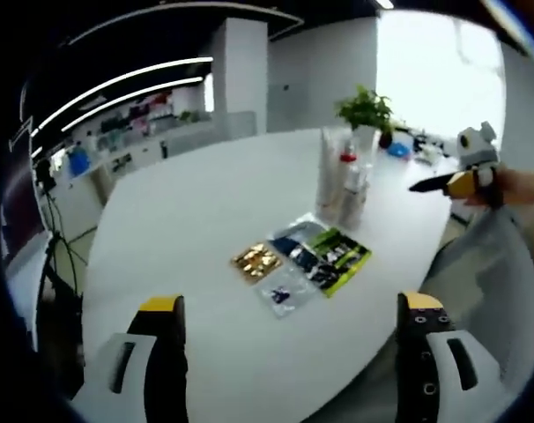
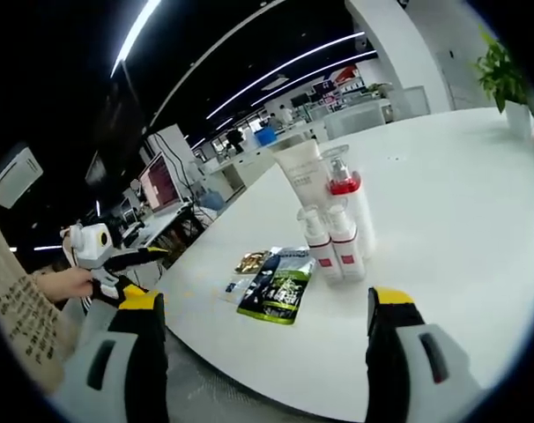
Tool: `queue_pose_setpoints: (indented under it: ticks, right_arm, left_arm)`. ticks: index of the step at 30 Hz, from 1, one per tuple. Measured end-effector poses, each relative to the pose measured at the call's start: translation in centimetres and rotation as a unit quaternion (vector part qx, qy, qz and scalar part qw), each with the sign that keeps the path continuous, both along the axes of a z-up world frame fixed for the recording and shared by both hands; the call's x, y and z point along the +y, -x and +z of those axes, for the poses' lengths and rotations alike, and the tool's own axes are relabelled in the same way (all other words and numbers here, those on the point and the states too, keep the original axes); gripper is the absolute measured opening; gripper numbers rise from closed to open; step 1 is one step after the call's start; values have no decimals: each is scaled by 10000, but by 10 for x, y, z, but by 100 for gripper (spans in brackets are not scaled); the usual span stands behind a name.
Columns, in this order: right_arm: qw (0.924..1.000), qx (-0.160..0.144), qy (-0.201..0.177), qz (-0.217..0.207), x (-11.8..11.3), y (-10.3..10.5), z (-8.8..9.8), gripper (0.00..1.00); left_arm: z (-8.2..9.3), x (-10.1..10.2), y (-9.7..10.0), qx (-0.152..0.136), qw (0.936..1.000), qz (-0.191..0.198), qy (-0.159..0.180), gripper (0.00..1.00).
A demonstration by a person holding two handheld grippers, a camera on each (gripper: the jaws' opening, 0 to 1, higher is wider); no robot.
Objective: Arrange the skincare products in the storage area until every visible bottle or jar stands upright without overlapping.
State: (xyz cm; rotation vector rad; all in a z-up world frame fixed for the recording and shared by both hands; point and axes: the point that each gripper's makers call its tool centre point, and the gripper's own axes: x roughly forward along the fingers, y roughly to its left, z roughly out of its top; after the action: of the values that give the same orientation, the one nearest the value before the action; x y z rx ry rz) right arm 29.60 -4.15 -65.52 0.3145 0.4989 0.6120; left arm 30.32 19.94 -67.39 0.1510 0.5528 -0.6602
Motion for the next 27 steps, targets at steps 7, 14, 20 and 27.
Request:
queue_pose_setpoints:
  ticks: [7,14,20,27]
  right_arm:
    - [10000,-6,0,-68,-2,-1,0,95]
    - [10000,29,22,-43,-2,-2,-3,95]
    - [10000,57,31,-43,-2,-2,-4,95]
    - [10000,68,34,-63,-3,-2,-4,95]
  left_arm:
    - [-6,3,-3,-41,9998,200,43,97]
    - [-7,10,-6,47,9989,425,201,97]
    - [-10,10,-6,85,9989,438,154,97]
    - [-12,8,-4,94,9992,377,85,97]
